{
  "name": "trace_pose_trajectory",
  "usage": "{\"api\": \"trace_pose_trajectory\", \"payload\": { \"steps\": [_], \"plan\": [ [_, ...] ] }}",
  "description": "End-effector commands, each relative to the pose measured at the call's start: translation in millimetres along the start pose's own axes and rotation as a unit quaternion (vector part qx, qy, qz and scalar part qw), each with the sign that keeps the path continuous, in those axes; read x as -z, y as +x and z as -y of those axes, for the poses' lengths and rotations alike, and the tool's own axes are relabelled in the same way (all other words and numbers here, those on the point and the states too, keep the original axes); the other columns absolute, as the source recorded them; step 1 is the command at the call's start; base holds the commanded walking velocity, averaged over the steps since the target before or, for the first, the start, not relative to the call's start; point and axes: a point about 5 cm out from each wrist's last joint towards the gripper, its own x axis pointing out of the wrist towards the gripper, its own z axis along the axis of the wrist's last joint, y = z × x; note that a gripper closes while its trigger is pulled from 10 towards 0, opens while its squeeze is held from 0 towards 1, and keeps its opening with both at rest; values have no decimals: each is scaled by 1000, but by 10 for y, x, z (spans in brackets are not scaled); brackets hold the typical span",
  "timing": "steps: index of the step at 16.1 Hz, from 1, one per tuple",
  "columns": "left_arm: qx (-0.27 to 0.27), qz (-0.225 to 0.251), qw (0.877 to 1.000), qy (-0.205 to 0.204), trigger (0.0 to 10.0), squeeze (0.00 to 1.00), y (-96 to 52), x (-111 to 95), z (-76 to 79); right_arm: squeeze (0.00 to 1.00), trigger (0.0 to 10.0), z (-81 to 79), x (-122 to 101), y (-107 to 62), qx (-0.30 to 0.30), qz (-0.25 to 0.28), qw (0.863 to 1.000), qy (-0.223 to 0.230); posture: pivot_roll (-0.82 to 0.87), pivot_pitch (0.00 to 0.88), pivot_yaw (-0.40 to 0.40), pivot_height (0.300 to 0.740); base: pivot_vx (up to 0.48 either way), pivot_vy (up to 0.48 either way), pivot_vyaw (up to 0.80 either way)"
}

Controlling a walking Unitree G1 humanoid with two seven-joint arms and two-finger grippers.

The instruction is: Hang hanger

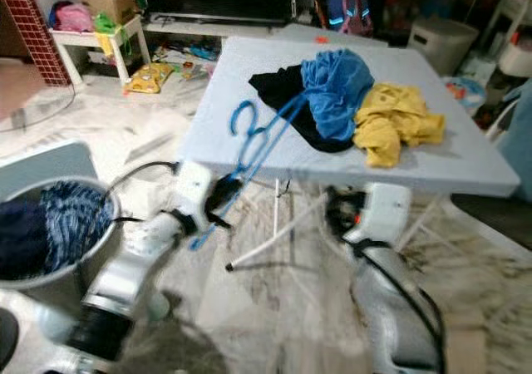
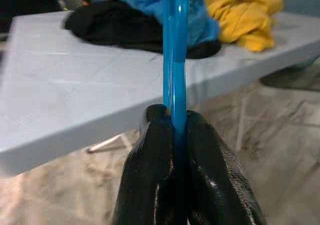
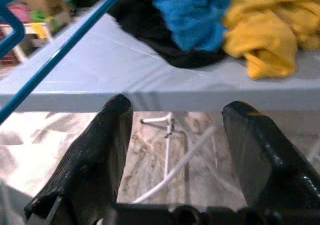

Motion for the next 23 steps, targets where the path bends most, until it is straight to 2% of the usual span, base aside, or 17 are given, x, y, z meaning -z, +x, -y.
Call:
{"api": "trace_pose_trajectory", "payload": {
  "steps": [1, 4, 6, 8, 9, 10, 12, 13, 15, 19, 23],
  "plan": [
    [8, 14, 1000, 2, 10000, 0, 26, -47, 40, 0, 10000, 45, -42, 5, 11, 9, 1000, -15, 61, 0, -53, 740, 0, 0, 0],
    [30, -11, 999, 18, 10000, 0, 6, 60, 16, 0, 10000, 40, -22, -38, -20, 13, 999, -43, 62, 0, -55, 740, 0, 0, 0],
    [61, -43, 997, 3, 10000, 0, -15, 146, -9, 0, 10000, 103, -4, -70, -24, 12, 998, -48, 61, 0, -55, 740, 0, 0, 0],
    [91, -59, 994, 19, 10000, 0, -33, 196, -41, 0, 10000, 177, 18, -107, -52, 4, 996, -78, 62, 0, -55, 740, 0, 0, 0],
    [137, -86, 986, 43, 10000, 0, -63, 271, -14, 0, 10000, 196, 35, -144, -90, -5, 987, -131, 62, 0, -54, 740, 0, 0, 0],
    [190, -101, 975, 56, 10000, 0, -105, 319, 19, 0, 10000, 199, 64, -183, -136, -16, 970, -201, 60, 0, -53, 740, 0, 0, 0],
    [270, -124, 952, 69, 10000, 0, -175, 373, 77, 0, 10000, 202, 155, -287, -222, -52, 927, -297, 58, 0, -52, 740, 0, 0, 0],
    [315, -137, 935, 88, 10000, 0, -216, 407, 118, 0, 10000, 254, 236, -363, -264, -87, 898, -341, 55, 0, -52, 740, 0, 0, 0],
    [361, -146, 915, 108, 10000, 0, -261, 444, 164, 0, 10000, 419, 307, -437, -287, -133, 872, -373, 49, 0, -53, 740, 0, 0, 0],
    [395, -145, 898, 131, 10000, 0, -289, 457, 184, 0, 10000, 479, 260, -432, -297, -136, 862, -388, 42, 0, -51, 740, 0, 0, 0],
    [421, -124, 887, 145, 10000, 0, -292, 420, 256, 0, 10000, 444, 355, -496, -353, -172, 833, -389, 45, 0, -48, 740, 0, 0, 0]
  ]
}}
